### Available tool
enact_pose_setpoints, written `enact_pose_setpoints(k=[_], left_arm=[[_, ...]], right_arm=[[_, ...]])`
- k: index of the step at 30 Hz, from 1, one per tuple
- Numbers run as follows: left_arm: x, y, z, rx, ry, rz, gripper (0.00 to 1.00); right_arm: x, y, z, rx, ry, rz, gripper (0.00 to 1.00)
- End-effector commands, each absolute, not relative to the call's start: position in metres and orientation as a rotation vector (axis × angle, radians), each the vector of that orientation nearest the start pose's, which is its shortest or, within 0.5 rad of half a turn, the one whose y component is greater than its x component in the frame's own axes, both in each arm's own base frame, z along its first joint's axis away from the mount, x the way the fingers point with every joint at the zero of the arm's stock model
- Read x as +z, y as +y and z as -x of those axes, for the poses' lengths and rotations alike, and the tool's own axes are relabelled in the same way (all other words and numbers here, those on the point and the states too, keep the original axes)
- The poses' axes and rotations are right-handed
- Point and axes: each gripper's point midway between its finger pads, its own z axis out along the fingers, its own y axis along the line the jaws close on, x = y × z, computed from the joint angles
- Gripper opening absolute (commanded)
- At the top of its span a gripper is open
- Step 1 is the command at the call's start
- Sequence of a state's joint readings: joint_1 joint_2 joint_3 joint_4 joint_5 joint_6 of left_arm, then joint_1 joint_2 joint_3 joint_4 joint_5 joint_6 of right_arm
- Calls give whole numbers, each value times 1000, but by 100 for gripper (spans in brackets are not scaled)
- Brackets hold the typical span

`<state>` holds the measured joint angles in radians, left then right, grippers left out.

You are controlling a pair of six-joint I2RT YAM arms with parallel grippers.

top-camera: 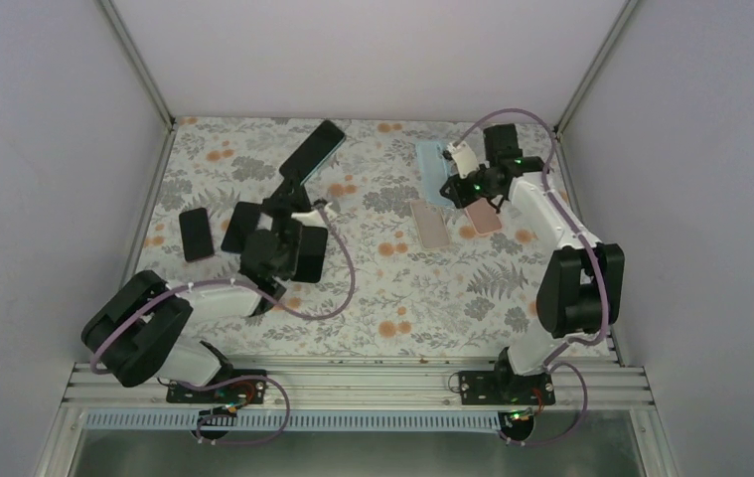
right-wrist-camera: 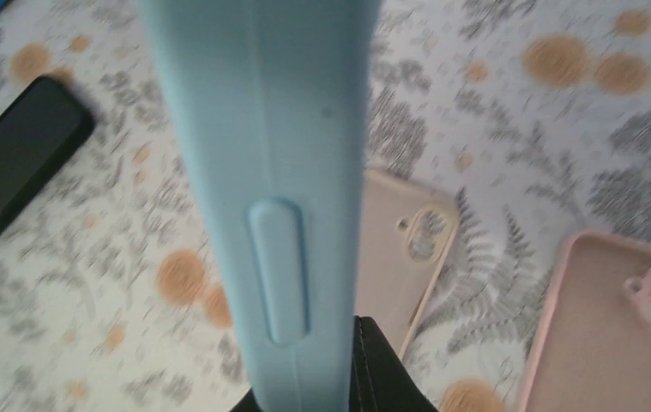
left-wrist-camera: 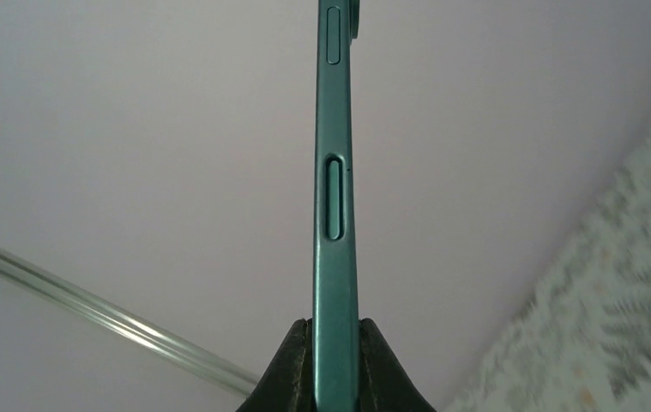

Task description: Take the phone out of the phone case

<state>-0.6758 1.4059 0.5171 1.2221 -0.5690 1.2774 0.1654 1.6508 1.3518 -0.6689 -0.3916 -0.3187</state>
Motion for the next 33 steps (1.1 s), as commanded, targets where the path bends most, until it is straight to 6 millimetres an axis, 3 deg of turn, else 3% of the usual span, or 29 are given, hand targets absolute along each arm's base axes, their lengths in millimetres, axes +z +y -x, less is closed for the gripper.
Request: enact_pose_setpoints(k=[1,5,10,16,23,27,33], left_arm=[[301,-135,-325,992,1036,-696,2],[270,-106,-304,1135,1036,-767,2],[230,-74,-285,1229,1103,-821,2],[187,-60,-272,1262,1163,-938,2],[135,-62,-282,1258,1271,-1087,2],[132,-68,-291,1252,1281,-1082,2],[132,-65,-300,1283,1287,-1078,8]], right_arm=[[161,140,-348,768,2498,901,4],[121,144,-298,974,2607,1009,4],[96,144,-271,1015,2666,1044,4],[75,154,-246,1019,2738,1129,4],[61,179,-256,1004,2751,1174,4],[50,193,-267,988,2759,1178,4],[40,202,-279,959,2778,1172,21]])
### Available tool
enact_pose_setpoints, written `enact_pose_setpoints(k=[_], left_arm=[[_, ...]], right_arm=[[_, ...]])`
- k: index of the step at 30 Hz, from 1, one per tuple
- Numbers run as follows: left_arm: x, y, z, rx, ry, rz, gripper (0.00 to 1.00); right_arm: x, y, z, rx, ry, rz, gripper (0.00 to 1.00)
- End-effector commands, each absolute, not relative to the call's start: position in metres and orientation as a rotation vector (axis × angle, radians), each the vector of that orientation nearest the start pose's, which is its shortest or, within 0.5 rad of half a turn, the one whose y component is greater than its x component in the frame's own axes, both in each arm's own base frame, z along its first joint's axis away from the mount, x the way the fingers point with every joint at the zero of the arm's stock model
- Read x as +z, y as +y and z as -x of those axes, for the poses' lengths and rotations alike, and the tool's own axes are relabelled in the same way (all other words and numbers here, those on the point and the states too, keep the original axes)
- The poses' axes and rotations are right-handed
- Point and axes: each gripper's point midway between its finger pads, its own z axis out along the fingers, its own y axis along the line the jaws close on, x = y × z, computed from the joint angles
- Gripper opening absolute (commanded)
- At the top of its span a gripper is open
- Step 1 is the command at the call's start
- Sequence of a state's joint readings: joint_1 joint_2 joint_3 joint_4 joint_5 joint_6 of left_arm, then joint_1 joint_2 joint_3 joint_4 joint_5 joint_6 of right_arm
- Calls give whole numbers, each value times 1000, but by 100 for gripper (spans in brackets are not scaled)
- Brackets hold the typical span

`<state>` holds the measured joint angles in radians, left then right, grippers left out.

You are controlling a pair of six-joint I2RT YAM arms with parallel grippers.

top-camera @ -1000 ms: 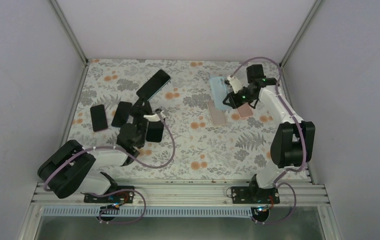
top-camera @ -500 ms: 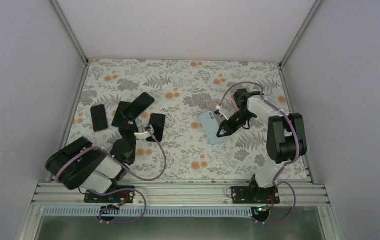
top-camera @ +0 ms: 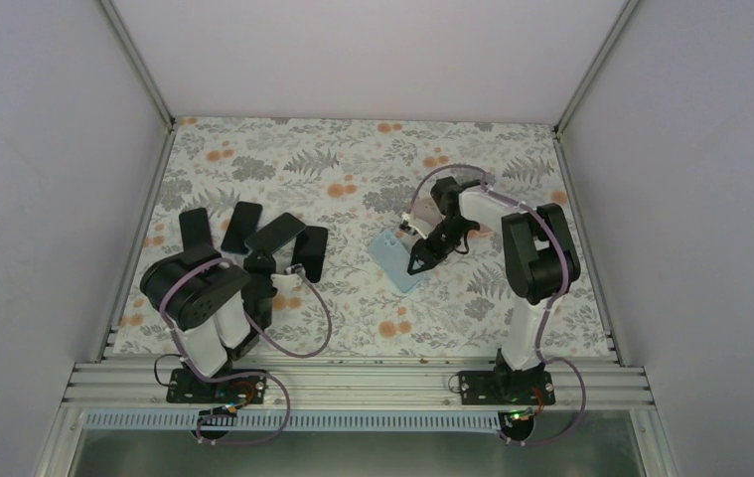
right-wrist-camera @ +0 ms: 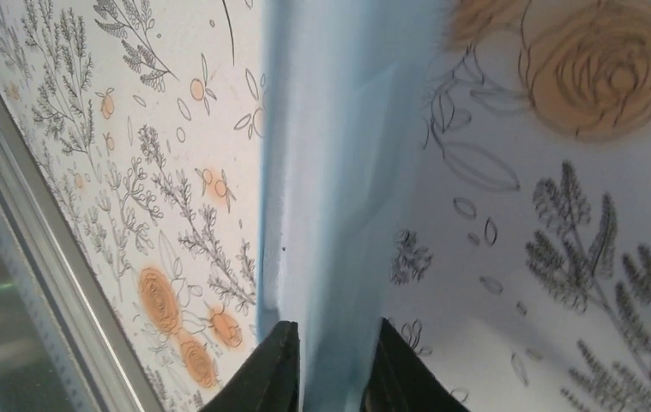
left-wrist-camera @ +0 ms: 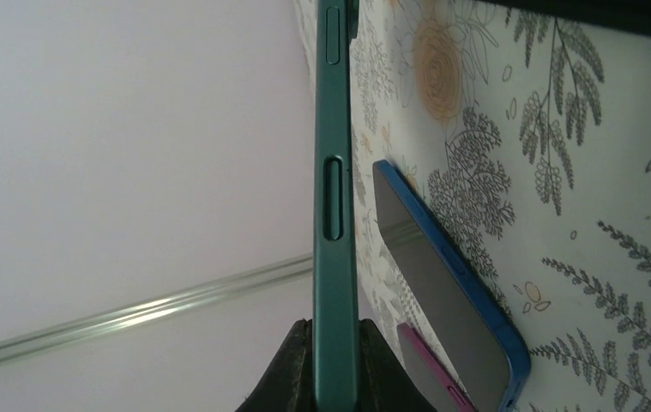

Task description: Take the phone out of the phone case

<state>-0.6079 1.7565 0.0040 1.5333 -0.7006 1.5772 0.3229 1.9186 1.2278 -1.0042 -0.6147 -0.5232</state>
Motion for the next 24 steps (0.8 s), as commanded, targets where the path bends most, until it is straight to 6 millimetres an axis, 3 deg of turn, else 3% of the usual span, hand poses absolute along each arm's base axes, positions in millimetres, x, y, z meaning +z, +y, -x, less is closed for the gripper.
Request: enact_pose_setpoints(k=[1,3,7,9,13,14,15,18,24], left_arm=[[130,-64,-302,1288,1292,-1080,11],[127,-63,-304,1291,1298,-1089,12],[125,-61,-309,1305,1313,-1078,17],[126,-62,-311,1307,1311,-1075,29],[128,-66,-315,1305,1298,-1077,65],[128,-68,-317,1305,1290,-1082,73],[127,-69,-318,1309,1285,-1093,80],[122,-70,-324,1335,1278,-1126,98],[127,-80,-342,1351,1254,-1106,100]], right_arm=[[39,202,-282,948,2781,1161,22],[37,202,-288,926,2787,1144,23],[37,202,-292,905,2783,1134,38],[40,201,-294,886,2774,1132,49],[49,202,-295,860,2738,1158,72],[52,203,-295,854,2725,1169,90],[56,204,-296,841,2713,1183,98],[68,211,-297,812,2665,1228,100],[80,231,-299,745,2590,1287,100]])
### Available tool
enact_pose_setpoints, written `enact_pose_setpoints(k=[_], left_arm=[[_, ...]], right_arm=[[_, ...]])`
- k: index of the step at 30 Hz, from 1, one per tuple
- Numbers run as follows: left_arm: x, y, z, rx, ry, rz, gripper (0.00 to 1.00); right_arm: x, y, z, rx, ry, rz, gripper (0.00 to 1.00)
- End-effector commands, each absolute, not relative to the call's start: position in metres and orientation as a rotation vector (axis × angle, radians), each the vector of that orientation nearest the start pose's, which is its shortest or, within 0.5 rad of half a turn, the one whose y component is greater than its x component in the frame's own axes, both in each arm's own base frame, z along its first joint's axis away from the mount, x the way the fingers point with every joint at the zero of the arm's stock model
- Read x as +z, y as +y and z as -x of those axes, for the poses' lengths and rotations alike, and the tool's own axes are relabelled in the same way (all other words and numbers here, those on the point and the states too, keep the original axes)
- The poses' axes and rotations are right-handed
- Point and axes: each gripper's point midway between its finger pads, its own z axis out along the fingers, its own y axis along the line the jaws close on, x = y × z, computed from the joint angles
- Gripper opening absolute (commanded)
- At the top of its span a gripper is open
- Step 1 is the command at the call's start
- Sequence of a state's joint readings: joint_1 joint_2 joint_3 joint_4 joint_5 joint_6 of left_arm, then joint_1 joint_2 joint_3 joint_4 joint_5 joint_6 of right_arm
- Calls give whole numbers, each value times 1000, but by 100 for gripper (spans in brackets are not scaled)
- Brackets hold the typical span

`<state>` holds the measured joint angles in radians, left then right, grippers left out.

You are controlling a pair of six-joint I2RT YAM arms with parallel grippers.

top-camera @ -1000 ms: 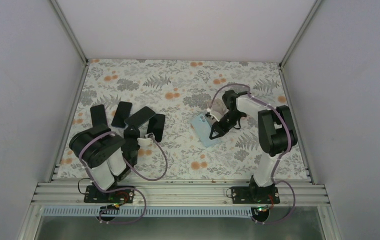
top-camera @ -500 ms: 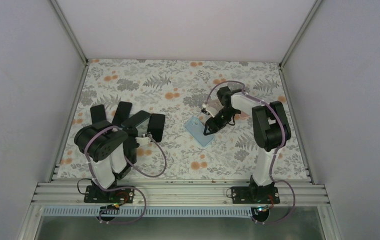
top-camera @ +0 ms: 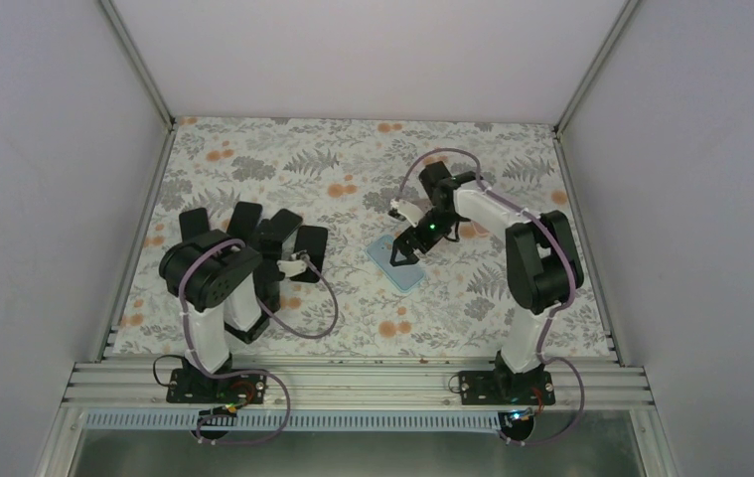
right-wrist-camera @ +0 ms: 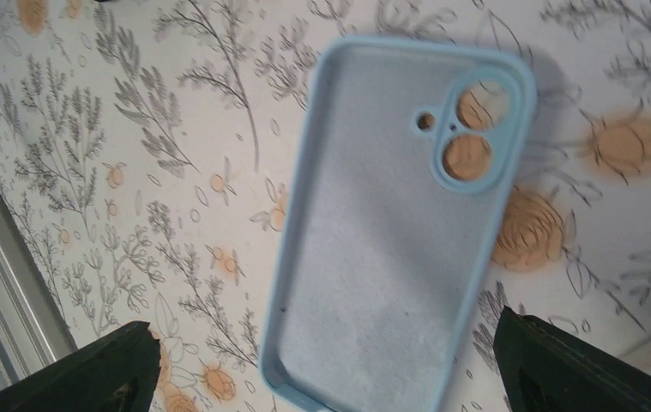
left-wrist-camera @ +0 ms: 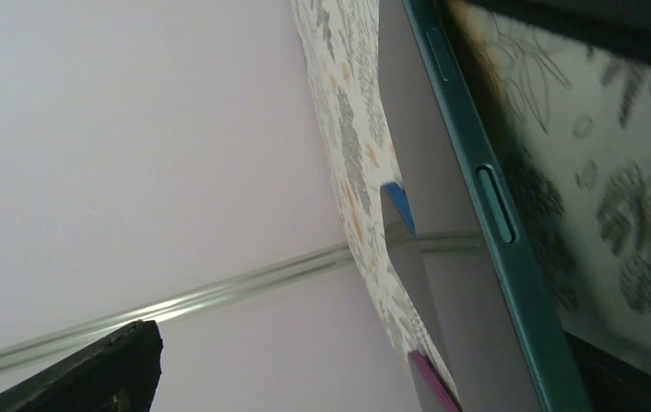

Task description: Take the phone out of the phone case

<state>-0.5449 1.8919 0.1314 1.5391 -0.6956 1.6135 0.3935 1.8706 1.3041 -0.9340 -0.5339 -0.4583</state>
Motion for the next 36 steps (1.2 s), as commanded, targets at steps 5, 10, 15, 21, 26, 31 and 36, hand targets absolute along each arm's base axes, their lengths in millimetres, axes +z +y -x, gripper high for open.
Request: enact_pose_setpoints(k=[5,10,15,21,26,31,36], left_arm=[[149,-94,-339,1242,1205,-1047,100],[106,-112,-340,1035,1352,-1257,100],[102,-106,-342,1069,1355,-1270,100],[96,-86,-341,1172,1348,-1280,100],[95,-82,-337,1190,1321,-1278,100],[63,-96,-324,1055,1380,-1425,100],[40,-118,-307,846,1468,-1540,100]], right_arm=[[81,240,-296,739,2572,1323,100],[84,241,-300,728,2568,1333,100],[98,245,-300,760,2532,1342,100],[105,246,-297,774,2517,1344,100],[112,246,-295,781,2505,1342,100],[114,248,-297,788,2498,1342,100],[115,249,-300,785,2500,1336,100]])
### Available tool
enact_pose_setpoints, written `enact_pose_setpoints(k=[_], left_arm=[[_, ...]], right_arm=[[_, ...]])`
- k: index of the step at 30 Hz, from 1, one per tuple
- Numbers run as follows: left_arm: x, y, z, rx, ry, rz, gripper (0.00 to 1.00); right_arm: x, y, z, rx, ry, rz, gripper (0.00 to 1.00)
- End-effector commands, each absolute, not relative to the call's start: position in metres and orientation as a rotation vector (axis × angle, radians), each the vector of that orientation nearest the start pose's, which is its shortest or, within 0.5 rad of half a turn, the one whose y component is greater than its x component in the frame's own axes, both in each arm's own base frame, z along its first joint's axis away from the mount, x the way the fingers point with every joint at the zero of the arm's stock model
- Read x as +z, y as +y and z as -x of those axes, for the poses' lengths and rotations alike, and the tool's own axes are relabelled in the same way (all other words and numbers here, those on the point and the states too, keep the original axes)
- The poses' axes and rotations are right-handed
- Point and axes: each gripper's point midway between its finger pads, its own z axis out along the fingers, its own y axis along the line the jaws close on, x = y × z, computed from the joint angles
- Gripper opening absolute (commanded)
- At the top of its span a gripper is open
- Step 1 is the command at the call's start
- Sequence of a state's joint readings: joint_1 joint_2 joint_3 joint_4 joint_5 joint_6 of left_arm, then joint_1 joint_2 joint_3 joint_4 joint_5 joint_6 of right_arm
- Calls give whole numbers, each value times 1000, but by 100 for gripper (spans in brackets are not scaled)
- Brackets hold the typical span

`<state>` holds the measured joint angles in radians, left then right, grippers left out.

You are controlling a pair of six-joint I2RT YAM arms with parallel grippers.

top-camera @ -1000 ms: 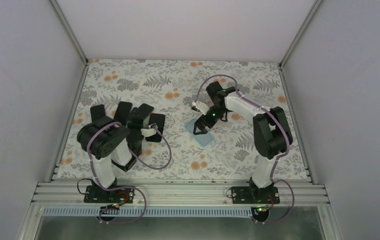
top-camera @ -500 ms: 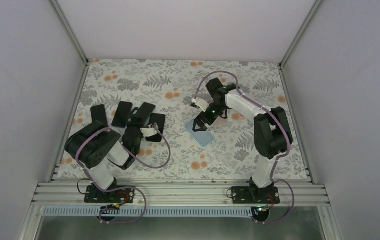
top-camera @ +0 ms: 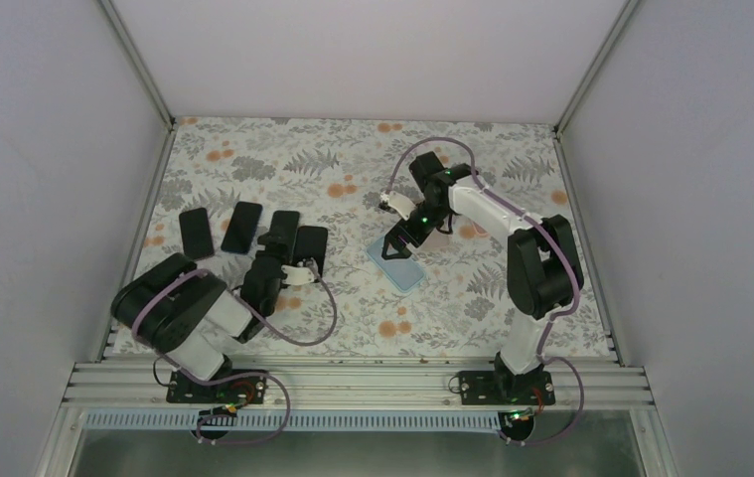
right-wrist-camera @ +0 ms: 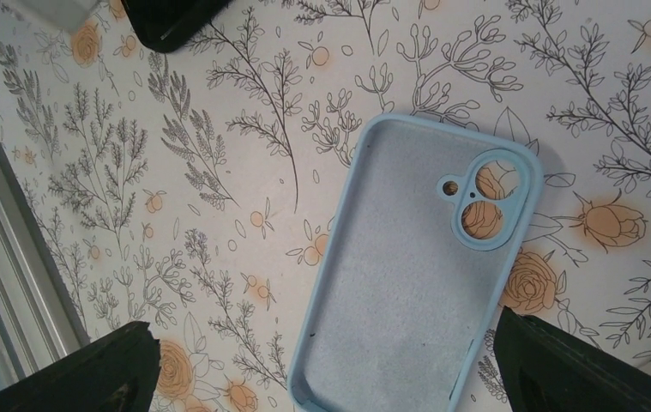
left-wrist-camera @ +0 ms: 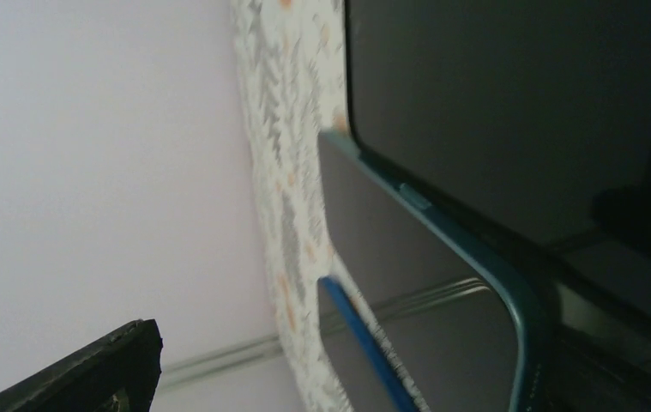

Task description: Take the phone out of the phone case

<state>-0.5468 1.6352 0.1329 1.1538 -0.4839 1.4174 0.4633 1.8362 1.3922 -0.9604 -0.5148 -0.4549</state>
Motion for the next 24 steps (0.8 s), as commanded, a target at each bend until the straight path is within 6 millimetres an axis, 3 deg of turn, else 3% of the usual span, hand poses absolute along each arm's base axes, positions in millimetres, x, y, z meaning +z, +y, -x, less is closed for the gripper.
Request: enact_pose_setpoints(k=[1,8,17,19,24], left_arm=[[42,-124,-308,798,1484,-1544,100],[44,-145,-316,633,1590,-1583,100],[11,-159,-323,671,1586,-1638,100],[13,-163,-322,659,1578,-1630,100],[42,-194,-325,428,1624,-1550,100]], right_arm=[[116,249,-300,787,2500,1334,100],[123,252,-301,801,2480,1337,100],[134,249,-295,802,2452,1335,100],[136,248,-293,809,2447,1334,100],[133,249,-292,829,2446,1333,100]])
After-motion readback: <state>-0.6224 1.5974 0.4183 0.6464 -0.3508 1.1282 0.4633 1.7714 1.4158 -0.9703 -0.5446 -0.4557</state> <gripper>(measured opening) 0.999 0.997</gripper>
